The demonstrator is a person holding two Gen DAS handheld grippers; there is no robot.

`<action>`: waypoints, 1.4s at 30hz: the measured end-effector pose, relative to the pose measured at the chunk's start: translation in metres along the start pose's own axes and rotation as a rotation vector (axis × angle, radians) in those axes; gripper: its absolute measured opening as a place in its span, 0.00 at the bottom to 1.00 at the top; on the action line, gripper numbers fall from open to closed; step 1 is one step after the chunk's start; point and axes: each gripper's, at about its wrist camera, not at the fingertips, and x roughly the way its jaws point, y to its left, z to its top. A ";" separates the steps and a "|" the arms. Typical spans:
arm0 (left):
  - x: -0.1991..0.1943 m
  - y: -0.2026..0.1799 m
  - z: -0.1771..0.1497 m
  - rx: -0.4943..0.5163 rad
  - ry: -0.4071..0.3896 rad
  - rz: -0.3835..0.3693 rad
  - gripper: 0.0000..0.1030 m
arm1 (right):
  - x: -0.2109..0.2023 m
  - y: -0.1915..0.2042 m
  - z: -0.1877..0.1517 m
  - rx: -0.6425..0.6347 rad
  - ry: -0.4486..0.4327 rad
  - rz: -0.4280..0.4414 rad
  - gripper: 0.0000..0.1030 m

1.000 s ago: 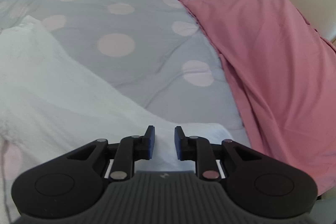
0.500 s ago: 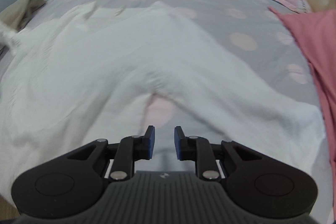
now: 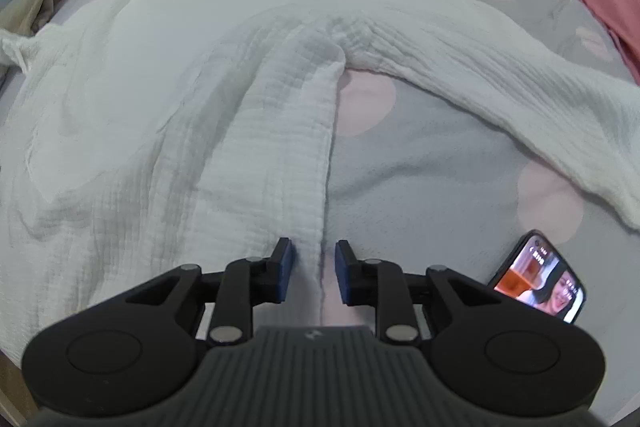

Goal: Fold clothes

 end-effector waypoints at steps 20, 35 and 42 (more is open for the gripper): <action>-0.008 0.012 0.004 -0.099 0.034 -0.028 0.03 | -0.019 -0.020 -0.006 0.035 0.068 -0.143 0.07; -0.001 0.053 0.062 -0.398 -0.121 -0.183 0.38 | -0.028 -0.045 0.050 0.246 -0.107 -0.038 0.37; 0.031 0.065 0.086 -0.524 -0.154 -0.203 0.39 | -0.007 -0.086 0.069 0.510 -0.143 0.043 0.41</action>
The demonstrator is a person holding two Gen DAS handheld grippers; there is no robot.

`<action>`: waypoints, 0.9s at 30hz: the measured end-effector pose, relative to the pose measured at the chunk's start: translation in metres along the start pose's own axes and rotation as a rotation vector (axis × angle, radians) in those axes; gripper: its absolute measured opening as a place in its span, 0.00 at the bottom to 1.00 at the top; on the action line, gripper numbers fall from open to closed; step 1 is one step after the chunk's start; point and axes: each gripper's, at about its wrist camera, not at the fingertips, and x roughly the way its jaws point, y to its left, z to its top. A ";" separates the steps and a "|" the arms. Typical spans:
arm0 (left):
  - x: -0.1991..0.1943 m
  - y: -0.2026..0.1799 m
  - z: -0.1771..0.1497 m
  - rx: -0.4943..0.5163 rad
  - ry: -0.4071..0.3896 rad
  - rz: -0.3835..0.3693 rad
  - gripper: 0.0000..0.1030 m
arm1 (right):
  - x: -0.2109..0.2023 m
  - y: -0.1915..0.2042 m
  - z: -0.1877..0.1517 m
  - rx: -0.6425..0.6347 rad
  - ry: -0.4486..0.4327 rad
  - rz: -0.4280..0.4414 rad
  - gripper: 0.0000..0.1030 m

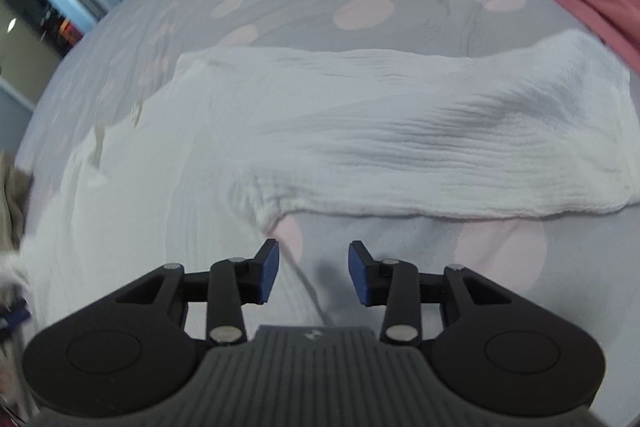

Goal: Fold clothes

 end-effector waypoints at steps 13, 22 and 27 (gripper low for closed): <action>0.037 -0.006 0.010 -0.045 -0.027 0.046 0.38 | 0.058 0.015 0.023 0.153 0.034 0.068 0.42; 0.028 -0.002 0.015 0.013 -0.078 0.128 0.01 | 0.044 0.013 0.030 0.108 -0.096 -0.067 0.05; 0.027 -0.007 0.019 0.082 -0.080 0.249 0.00 | 0.039 0.010 0.030 0.061 -0.114 -0.141 0.04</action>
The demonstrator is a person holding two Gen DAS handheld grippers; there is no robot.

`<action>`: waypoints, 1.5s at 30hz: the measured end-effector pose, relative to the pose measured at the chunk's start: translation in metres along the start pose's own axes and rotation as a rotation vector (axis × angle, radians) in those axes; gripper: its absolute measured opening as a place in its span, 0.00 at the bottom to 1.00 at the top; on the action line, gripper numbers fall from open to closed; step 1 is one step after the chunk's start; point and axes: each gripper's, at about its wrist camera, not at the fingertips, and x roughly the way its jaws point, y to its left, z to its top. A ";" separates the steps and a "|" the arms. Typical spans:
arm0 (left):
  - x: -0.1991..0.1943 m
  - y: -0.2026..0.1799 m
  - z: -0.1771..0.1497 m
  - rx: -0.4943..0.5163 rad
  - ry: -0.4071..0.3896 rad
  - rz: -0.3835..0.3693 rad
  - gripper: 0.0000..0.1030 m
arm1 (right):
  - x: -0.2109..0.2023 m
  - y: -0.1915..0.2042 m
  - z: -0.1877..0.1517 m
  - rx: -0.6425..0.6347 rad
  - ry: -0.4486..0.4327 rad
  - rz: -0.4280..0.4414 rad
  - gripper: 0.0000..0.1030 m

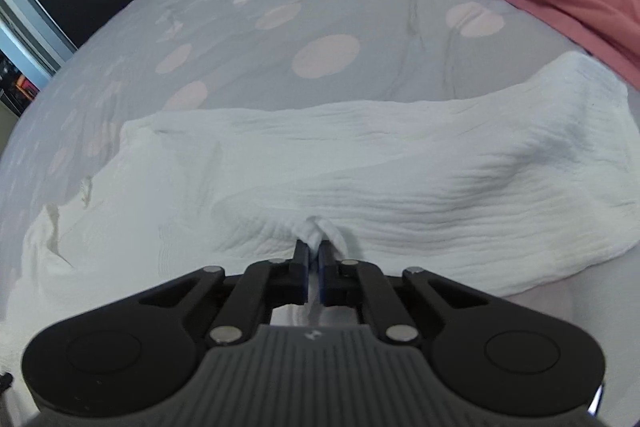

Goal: Fold clothes

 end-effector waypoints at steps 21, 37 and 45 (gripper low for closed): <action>-0.028 -0.021 0.045 0.201 -0.058 -0.034 0.28 | -0.021 0.025 0.023 -0.245 -0.017 0.048 0.28; 0.080 -0.057 0.096 0.455 0.038 -0.101 0.52 | 0.061 0.046 0.074 -0.332 -0.005 0.070 0.38; 0.080 -0.047 0.091 0.393 0.014 -0.206 0.02 | 0.090 0.043 0.099 -0.295 -0.026 0.057 0.44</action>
